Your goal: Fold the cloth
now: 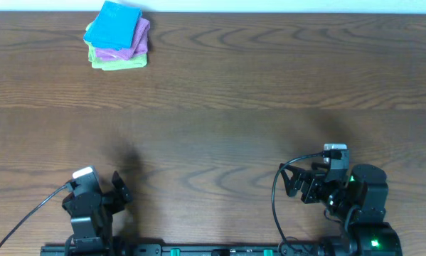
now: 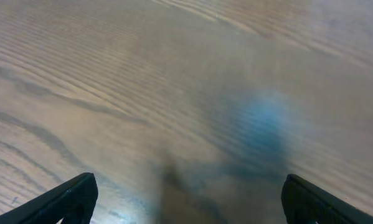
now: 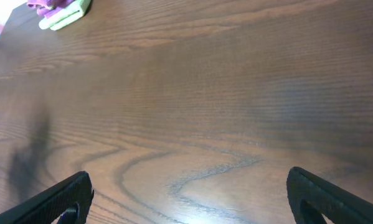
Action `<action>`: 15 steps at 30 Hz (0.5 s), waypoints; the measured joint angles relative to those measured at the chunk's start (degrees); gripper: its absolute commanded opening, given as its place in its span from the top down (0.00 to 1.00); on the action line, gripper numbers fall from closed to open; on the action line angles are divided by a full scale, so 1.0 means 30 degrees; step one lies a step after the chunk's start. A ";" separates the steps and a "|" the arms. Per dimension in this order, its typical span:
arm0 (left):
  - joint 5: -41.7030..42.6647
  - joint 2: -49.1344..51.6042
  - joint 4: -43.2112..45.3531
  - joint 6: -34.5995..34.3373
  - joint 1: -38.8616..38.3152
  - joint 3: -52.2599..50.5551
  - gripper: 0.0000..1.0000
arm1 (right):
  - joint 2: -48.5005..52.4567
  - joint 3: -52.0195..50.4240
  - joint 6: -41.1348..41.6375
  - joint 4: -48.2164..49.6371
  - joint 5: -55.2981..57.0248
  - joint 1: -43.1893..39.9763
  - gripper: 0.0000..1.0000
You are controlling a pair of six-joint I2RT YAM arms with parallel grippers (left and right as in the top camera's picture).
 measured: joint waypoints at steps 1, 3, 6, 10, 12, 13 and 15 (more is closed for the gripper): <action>0.0000 -0.0095 -0.0117 0.0211 0.0000 0.0000 0.05 | 0.0000 0.0000 0.0000 0.0000 -0.0007 0.0000 0.01; 0.0015 -0.0240 -0.0299 0.0590 0.0000 0.0000 0.04 | 0.0000 0.0000 0.0000 0.0000 -0.0007 0.0000 0.01; 0.0022 -0.0415 -0.0612 0.1275 0.0000 0.0000 0.05 | 0.0000 0.0000 0.0000 0.0007 0.0000 0.0000 0.01; 0.0255 -0.0729 -0.1239 0.2331 0.0000 0.0000 0.05 | 0.0000 0.0000 0.0000 0.0007 -0.0007 0.0000 0.01; 0.0437 -0.0874 -0.1355 0.2856 0.0000 0.0000 0.04 | 0.0000 0.0000 0.0000 0.0000 0.0000 0.0000 0.01; 0.0546 -0.0911 -0.1362 0.3111 0.0000 0.0000 0.05 | 0.0000 0.0000 0.0000 0.0007 0.0000 0.0000 0.01; 0.0758 -0.0925 -0.1377 0.3716 0.0000 0.0000 0.05 | 0.0000 0.0000 -0.0007 0.0000 0.0000 0.0000 0.01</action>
